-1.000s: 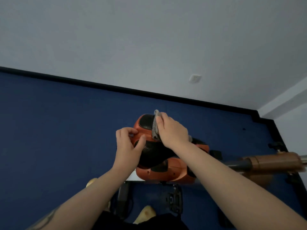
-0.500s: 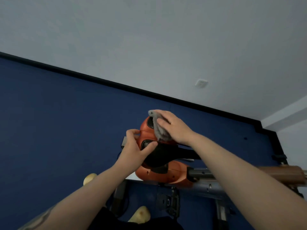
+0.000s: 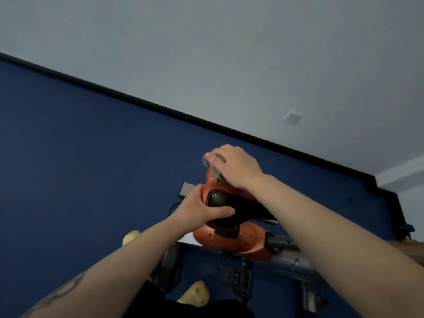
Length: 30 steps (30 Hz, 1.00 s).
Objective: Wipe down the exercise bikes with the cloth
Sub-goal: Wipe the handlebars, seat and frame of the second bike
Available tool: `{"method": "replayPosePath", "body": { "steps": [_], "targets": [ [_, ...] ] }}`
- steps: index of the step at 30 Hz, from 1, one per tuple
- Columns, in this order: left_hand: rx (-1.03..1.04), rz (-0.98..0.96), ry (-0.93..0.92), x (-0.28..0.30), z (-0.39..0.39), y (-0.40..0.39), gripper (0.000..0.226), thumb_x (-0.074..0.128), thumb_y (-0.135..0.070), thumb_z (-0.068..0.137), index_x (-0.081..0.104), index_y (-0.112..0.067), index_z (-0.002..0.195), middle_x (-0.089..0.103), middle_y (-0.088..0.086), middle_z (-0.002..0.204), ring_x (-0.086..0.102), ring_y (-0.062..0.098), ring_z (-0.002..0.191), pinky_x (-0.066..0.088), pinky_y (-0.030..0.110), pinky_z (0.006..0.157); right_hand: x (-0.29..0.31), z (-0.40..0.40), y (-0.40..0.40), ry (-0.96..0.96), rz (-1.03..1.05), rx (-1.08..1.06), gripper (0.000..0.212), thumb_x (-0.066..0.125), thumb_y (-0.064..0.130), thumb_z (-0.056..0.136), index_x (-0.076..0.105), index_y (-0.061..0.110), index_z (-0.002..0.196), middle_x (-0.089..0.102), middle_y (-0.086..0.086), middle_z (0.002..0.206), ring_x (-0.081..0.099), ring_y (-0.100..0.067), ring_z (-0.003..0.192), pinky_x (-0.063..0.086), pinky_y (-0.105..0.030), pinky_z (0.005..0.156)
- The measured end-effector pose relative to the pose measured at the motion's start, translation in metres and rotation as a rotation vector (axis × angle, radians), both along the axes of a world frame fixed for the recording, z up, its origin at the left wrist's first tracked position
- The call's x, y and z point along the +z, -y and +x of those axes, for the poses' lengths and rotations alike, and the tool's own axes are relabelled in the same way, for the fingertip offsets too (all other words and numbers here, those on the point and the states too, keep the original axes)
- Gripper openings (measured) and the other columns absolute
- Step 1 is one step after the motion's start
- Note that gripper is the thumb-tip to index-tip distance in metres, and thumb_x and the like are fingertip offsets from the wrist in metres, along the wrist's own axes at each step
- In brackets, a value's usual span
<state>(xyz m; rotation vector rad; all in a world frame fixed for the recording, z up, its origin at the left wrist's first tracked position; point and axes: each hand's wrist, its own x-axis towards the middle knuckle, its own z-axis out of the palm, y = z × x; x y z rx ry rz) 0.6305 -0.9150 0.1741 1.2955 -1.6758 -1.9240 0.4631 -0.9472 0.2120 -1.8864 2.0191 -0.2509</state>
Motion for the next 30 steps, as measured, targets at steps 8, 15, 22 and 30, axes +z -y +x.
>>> {"method": "replayPosePath", "body": {
  "steps": [8,15,22,30],
  "targets": [
    [-0.025,0.068,-0.034,0.002,0.0,0.002,0.072,0.092,-0.036,0.061,0.059,-0.018,0.122,0.072,0.003,0.11,0.07,0.017,0.1,0.057,0.035,0.09,0.012,-0.003,0.019,0.09,0.15,0.076,0.035,0.04,0.056,0.095,0.066,0.038,0.081,0.062,0.015,0.103,0.054,-0.014,0.108,0.046,-0.041,0.088],
    [-0.031,0.044,-0.055,0.003,-0.001,-0.002,0.045,0.087,-0.029,0.072,0.063,-0.029,0.111,0.075,-0.006,0.095,0.07,0.002,0.083,0.052,0.015,0.064,0.01,0.003,0.009,0.0,-0.004,0.322,0.04,0.042,0.058,0.094,0.073,0.034,0.088,0.065,0.017,0.098,0.055,-0.01,0.102,0.043,-0.037,0.088],
    [-0.02,0.045,-0.045,0.0,-0.001,-0.003,0.059,0.09,-0.03,0.068,0.061,-0.021,0.119,0.073,0.002,0.108,0.07,0.018,0.101,0.056,0.04,0.092,-0.001,0.009,-0.016,-0.09,-0.173,0.253,0.05,0.029,0.062,0.091,0.071,0.039,0.102,0.062,0.013,0.116,0.048,-0.013,0.114,0.037,-0.039,0.095],
    [-0.041,0.036,-0.097,0.0,-0.001,-0.002,0.064,0.089,-0.034,0.061,0.064,-0.017,0.116,0.075,0.004,0.105,0.071,0.019,0.098,0.057,0.037,0.088,-0.001,0.01,-0.006,-0.02,-0.075,-0.142,0.045,0.03,0.061,0.093,0.067,0.039,0.106,0.06,0.008,0.119,0.05,-0.019,0.117,0.04,-0.04,0.09]
  ]
}}
